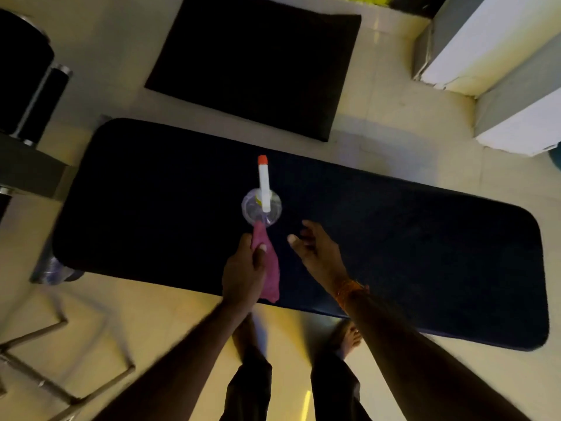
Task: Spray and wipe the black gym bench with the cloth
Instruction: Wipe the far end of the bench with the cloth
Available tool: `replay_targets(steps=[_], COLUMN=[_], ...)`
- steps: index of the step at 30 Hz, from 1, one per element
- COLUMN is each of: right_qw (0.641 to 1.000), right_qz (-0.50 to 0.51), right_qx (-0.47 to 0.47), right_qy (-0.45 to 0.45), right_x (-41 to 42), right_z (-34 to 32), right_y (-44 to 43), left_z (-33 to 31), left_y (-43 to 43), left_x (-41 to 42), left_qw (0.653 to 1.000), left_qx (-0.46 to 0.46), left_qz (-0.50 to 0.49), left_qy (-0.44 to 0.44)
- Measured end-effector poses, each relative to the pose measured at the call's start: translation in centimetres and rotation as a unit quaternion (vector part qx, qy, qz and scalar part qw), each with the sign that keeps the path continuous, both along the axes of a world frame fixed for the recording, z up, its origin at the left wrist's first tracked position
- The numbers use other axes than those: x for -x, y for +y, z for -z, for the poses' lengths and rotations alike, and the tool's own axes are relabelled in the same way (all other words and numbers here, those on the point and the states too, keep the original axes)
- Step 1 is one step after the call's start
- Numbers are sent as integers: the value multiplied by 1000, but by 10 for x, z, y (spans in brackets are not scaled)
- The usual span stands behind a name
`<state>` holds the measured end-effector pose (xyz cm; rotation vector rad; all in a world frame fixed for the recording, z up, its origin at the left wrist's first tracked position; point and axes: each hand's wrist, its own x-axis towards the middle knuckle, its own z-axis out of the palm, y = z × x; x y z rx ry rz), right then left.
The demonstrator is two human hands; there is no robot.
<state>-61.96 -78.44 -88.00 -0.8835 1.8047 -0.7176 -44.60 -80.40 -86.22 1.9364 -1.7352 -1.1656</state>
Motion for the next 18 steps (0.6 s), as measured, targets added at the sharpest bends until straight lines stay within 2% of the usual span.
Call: replay_targets(steps=[3,5,8,10,11,13,15,18], right_qw=[997,987,934,902,902,924,949,980], right_qz=[21,47,132,175,189,222,243,178], right_qx=[-53,-93,-158,-148,-132,-72,15,94], right_qy=[-45,-118,-293,-367,-365,-304,-203,-10], right_x=[26,35,72,103,118,148,178,217], right_z=[5,4,-1,-2,-1,2,4,-4], right_y=[18,22,28,32,35,42,51,62], left_z=[-3,-7,-12,-13,-12,-9,-6,-3], left_y=[13,13,11,11,10,9,9,13], left_x=[41,61,108,138,152,178,203,241], left_qw=[997,991,977,966,964,972,986,992], left_qx=[-34,-51,-76,-96,-98,-75,-33,-3], left_qz=[29,19,-5,-27,-31,-13,39,102], left_qy=[63,126,198,237,244,221,156,80])
